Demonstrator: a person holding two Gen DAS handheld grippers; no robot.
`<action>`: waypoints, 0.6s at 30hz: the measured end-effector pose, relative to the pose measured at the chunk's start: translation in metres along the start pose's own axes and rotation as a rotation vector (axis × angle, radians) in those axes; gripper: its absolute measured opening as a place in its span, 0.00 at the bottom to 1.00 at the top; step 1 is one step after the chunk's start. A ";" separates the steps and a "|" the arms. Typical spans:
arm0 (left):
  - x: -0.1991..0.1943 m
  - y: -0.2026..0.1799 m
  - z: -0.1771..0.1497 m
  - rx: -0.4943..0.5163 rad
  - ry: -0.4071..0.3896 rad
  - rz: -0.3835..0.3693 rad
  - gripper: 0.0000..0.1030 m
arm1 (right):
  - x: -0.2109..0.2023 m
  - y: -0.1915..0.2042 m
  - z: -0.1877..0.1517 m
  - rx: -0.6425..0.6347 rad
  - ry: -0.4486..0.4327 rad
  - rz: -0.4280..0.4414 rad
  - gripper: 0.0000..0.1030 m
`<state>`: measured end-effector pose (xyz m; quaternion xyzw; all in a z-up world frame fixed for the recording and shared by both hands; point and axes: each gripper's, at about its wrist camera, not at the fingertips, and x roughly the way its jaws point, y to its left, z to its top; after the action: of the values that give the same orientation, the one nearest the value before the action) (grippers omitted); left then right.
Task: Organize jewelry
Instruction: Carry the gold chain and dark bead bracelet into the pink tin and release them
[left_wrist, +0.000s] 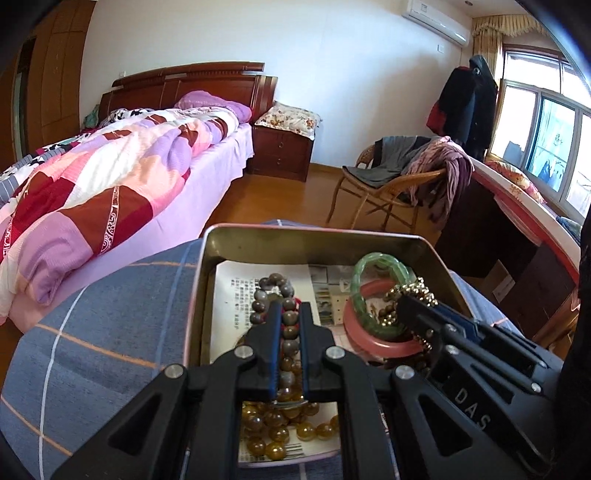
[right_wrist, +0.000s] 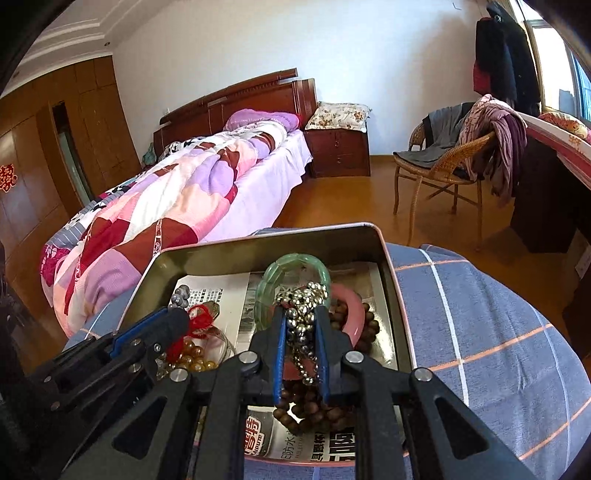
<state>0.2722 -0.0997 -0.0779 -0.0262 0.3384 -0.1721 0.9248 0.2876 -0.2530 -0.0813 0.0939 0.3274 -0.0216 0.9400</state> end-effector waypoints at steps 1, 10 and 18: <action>0.000 0.001 0.000 -0.004 0.002 0.002 0.09 | 0.000 0.000 0.001 -0.002 0.001 0.002 0.20; -0.018 0.013 0.010 -0.112 -0.059 -0.011 0.56 | -0.036 -0.005 0.015 0.069 -0.085 0.036 0.40; -0.055 0.013 0.003 -0.076 -0.054 0.050 0.63 | -0.070 0.004 0.004 0.076 -0.061 0.030 0.52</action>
<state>0.2394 -0.0695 -0.0438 -0.0576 0.3199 -0.1353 0.9360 0.2360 -0.2511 -0.0339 0.1335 0.2960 -0.0228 0.9455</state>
